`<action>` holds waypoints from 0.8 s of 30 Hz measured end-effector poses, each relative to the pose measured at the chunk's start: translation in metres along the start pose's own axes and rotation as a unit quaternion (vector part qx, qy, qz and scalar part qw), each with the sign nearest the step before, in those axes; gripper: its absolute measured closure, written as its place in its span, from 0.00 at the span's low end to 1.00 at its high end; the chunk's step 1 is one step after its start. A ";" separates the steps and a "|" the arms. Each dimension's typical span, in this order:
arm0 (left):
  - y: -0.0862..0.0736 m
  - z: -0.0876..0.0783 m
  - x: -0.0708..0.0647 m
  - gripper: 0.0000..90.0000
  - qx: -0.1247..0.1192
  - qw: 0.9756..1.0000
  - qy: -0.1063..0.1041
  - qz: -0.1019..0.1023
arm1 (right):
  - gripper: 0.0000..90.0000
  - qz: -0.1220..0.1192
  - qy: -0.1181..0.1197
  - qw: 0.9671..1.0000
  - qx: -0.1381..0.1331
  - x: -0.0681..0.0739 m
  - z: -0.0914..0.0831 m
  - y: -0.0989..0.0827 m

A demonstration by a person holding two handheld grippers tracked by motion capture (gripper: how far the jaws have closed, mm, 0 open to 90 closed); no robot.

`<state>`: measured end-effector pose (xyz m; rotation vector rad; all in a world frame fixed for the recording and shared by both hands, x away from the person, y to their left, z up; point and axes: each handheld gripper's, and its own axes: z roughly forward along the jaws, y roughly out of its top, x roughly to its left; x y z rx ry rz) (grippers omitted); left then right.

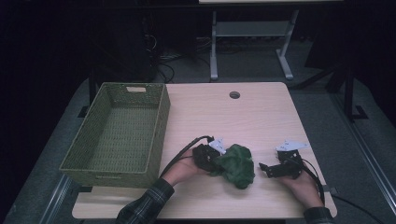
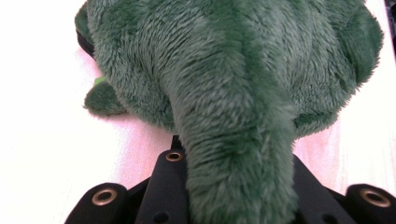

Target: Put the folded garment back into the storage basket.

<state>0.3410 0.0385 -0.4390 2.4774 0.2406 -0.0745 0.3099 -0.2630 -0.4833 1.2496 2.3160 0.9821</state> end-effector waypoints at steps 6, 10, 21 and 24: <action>0.003 -0.012 0.000 0.87 -0.016 1.000 0.002 -0.021 | 0.04 0.000 0.000 1.000 0.000 0.000 0.000 0.000; 0.006 -0.028 0.002 0.87 -0.027 0.999 0.016 -0.035 | 0.04 0.000 0.000 1.000 0.000 0.000 0.000 0.000; 0.011 -0.075 0.011 0.87 -0.046 0.996 0.051 -0.059 | 0.04 0.000 0.000 1.000 0.000 0.000 0.000 0.000; 0.014 -0.085 0.012 0.87 -0.045 0.995 0.057 -0.063 | 0.04 0.000 0.000 1.000 0.000 0.000 0.000 0.000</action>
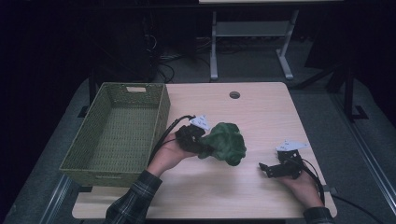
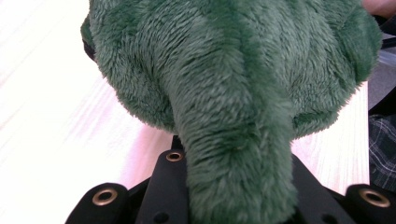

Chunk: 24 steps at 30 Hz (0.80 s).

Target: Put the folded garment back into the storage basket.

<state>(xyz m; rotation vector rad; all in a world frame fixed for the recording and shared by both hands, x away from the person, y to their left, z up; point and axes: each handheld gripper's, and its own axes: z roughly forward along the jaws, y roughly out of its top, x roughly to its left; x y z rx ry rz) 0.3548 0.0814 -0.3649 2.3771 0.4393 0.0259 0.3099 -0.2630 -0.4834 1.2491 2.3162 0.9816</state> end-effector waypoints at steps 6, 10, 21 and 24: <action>0.006 -0.018 0.003 0.86 0.001 1.000 0.016 0.000 | 0.04 0.000 0.000 1.000 0.000 0.000 0.000 0.000; 0.008 -0.032 0.005 0.86 0.001 1.000 0.031 -0.005 | 0.04 0.000 0.000 1.000 0.000 0.000 0.000 0.000; 0.000 -0.068 0.016 0.86 -0.002 0.998 0.058 -0.023 | 0.04 0.001 0.000 1.000 0.000 0.000 0.000 0.000; -0.003 -0.079 0.020 0.86 -0.007 0.997 0.068 -0.027 | 0.04 0.001 -0.001 1.000 0.000 0.000 0.000 0.000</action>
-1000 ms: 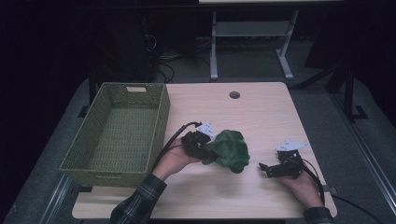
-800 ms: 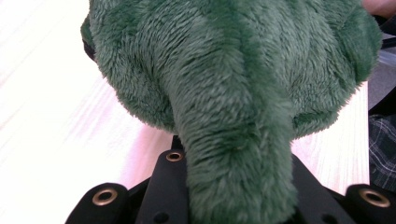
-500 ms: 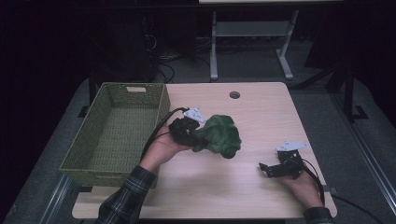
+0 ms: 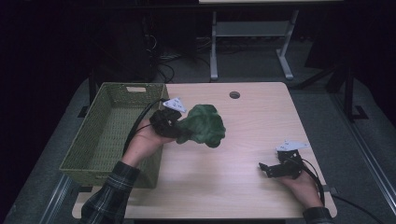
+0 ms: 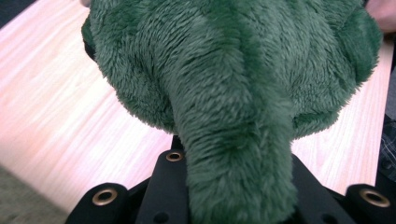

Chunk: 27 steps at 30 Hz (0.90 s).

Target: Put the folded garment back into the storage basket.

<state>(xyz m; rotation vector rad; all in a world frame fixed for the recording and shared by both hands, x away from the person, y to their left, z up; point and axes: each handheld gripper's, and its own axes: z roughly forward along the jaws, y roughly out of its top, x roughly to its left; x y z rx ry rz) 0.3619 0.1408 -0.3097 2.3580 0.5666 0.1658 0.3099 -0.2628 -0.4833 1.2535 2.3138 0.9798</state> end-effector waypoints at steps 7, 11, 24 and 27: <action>-0.008 -0.026 0.012 0.86 -0.007 1.000 0.027 -0.014 | 0.03 0.003 -0.002 1.000 0.001 0.000 0.000 0.000; -0.015 -0.039 0.018 0.86 -0.009 0.999 0.038 -0.023 | 0.02 0.004 -0.005 1.000 0.001 0.000 0.001 0.000; -0.045 -0.080 0.038 0.86 -0.019 0.994 0.090 -0.061 | 0.00 0.009 -0.011 1.000 0.003 0.000 0.001 0.000; -0.054 -0.087 0.043 0.86 -0.019 0.992 0.099 -0.075 | 0.00 0.009 -0.011 1.000 0.003 0.000 0.001 0.000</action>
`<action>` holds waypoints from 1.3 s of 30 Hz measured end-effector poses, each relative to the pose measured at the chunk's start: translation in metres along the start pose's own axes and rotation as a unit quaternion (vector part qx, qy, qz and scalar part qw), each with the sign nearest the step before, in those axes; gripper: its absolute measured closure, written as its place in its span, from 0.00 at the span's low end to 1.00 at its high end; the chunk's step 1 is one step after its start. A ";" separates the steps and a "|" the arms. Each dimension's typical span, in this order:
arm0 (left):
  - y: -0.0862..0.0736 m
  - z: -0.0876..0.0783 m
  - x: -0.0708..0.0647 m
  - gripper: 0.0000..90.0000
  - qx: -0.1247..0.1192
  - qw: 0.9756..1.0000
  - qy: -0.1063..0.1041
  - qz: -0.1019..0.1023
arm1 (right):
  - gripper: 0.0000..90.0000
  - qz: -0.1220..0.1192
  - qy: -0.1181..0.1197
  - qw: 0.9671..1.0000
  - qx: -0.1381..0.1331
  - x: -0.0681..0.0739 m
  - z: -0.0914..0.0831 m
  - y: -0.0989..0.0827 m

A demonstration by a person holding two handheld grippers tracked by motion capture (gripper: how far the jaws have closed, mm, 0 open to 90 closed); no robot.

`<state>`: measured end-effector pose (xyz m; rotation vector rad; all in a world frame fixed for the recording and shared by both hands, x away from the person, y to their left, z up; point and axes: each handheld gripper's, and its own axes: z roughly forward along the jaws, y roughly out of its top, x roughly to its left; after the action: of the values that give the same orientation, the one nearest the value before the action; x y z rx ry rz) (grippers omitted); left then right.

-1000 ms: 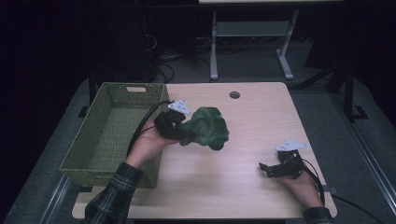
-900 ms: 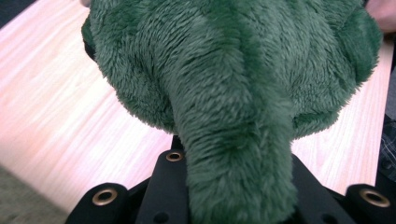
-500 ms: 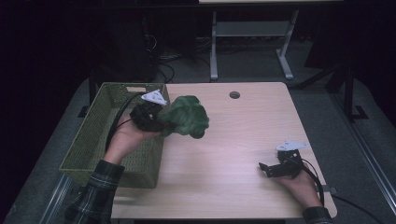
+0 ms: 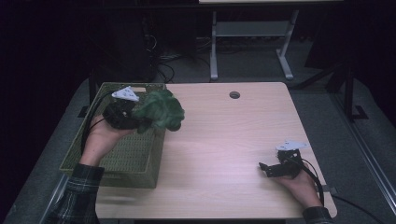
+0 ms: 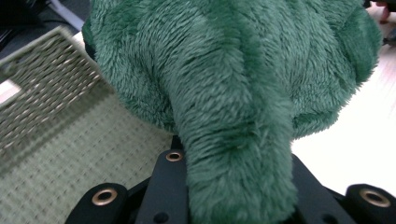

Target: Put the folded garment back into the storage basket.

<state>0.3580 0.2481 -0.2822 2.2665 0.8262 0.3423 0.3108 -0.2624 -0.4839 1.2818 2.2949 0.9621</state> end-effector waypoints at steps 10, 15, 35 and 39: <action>-0.025 -0.007 0.025 0.86 0.004 0.998 0.055 -0.032 | 0.00 0.000 0.000 1.000 0.000 0.000 0.000 0.000; -0.043 -0.005 0.037 0.86 0.016 0.996 0.077 -0.050 | 0.00 -0.001 0.000 1.000 0.000 0.000 0.000 0.000; -0.098 0.025 0.062 0.86 0.058 0.989 0.090 -0.107 | 0.00 -0.001 0.000 1.000 0.000 0.000 0.000 0.000; -0.103 0.033 0.065 0.86 0.070 0.988 0.081 -0.107 | 0.00 -0.001 0.000 1.000 0.000 0.000 0.000 0.000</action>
<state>0.3743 0.3306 -0.3765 2.2720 1.2020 0.3820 0.3108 -0.2626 -0.4839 1.2796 2.2949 0.9615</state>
